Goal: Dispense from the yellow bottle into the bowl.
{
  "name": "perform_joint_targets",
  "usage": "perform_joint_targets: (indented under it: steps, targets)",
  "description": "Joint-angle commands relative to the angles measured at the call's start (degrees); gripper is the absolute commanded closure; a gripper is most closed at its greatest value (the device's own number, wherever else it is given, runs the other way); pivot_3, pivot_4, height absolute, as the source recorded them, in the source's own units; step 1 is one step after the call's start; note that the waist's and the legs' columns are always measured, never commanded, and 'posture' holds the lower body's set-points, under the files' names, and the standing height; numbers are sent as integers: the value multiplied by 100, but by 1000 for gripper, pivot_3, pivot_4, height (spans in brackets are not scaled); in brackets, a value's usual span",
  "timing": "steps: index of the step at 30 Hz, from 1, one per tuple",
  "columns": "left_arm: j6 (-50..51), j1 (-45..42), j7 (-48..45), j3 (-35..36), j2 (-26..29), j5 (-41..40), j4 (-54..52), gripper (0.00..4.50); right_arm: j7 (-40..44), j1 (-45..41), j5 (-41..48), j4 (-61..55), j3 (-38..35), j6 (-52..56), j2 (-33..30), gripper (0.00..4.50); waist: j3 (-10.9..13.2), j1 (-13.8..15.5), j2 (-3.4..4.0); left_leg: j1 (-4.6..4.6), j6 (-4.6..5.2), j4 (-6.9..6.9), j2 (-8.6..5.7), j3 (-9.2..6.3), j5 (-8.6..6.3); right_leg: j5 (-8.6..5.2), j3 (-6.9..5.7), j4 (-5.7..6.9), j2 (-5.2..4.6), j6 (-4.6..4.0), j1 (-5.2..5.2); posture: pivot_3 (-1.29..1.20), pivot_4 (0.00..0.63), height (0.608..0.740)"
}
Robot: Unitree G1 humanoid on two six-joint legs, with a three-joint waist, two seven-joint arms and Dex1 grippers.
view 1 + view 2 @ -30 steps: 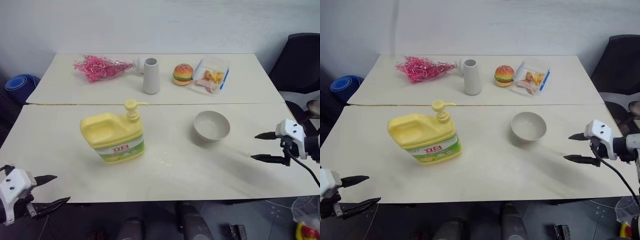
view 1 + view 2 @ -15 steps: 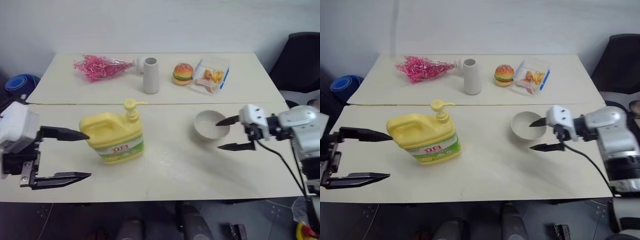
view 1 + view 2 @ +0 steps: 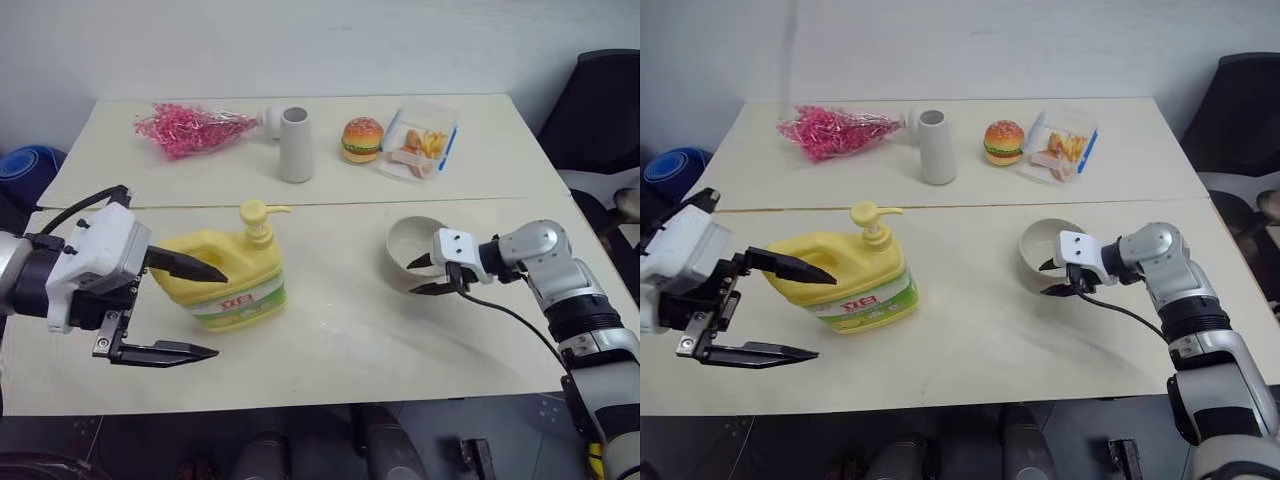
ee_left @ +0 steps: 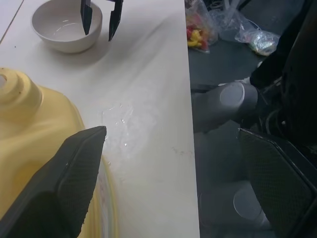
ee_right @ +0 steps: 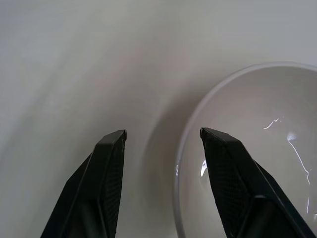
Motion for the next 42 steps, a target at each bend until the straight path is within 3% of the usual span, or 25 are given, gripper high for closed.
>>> perform_joint_targets:
  steps: [1, 5, 7, 13, 14, 24, 29, 32, 42]
  targets:
    - [-19, -210, -38, -84, -24, 56, 47, 0, -12, -69, -34, 95, -48, -140, 6, 2064, 0, -2, 0, 0, 0, 2, 0, 0, 0, 1, 0, 1, 0, 2, 0, 0, 150, 740]
    - [-5, -422, -65, -239, -33, 90, 102, 0, -258, -147, -78, 424, -102, -162, 172, 2064, 0, -13, 0, 7, -2, 7, 1, 1, 2, 5, 1, 12, 0, 9, 3, 0, 150, 740]
    - [11, -497, -101, -282, -43, 94, 119, 0, -392, -228, -145, 627, -98, -235, 259, 2434, 0, -23, 0, 12, -7, 8, 1, 2, 5, 7, 3, 18, 0, 12, 4, 0, 150, 740]
    - [112, -690, -164, -337, -63, 26, 162, 0, -514, -292, -233, 934, -73, -432, 403, 4388, -1, -105, -1, 15, -10, 9, 2, 1, 8, 8, 6, 27, 0, 12, 5, 0, 150, 740]
    - [119, -727, -155, -347, -69, 29, 171, 0, -494, -286, -225, 940, -78, -460, 416, 4474, -2, -124, -3, 16, -10, 9, 2, 2, 8, 8, 6, 26, 0, 12, 6, 0, 150, 740]
    - [669, -1482, 403, 98, -168, -368, 829, 0, 210, -359, 275, -370, -254, -101, 205, 4474, -1, -156, -3, 15, -10, 14, 2, 0, 8, 11, 6, 28, -1, 17, 7, 0, 150, 740]
    - [539, -2768, 644, -514, -207, 65, 1998, 0, 854, -935, 722, -1768, -77, 1008, 346, 4474, 0, -156, -1, 23, -16, 28, 2, 1, 11, 13, 5, 54, 0, 20, 5, 0, 150, 740]
    - [521, -3319, 558, -952, -424, 247, 2332, 627, 947, -1324, 726, -2073, 127, 1307, 574, 4500, -1, -140, -2, 33, -20, 29, 2, -2, 13, 10, 3, 67, 0, 16, 11, 0, 150, 740]
    - [171, -3740, 250, -1764, -1177, 941, 2385, 3798, 894, -2245, 429, -2012, 727, 1631, 1184, 4500, -3, -142, -7, -36, -16, 86, -1, -12, 8, 10, -49, 76, -19, 15, -33, 0, 150, 740]
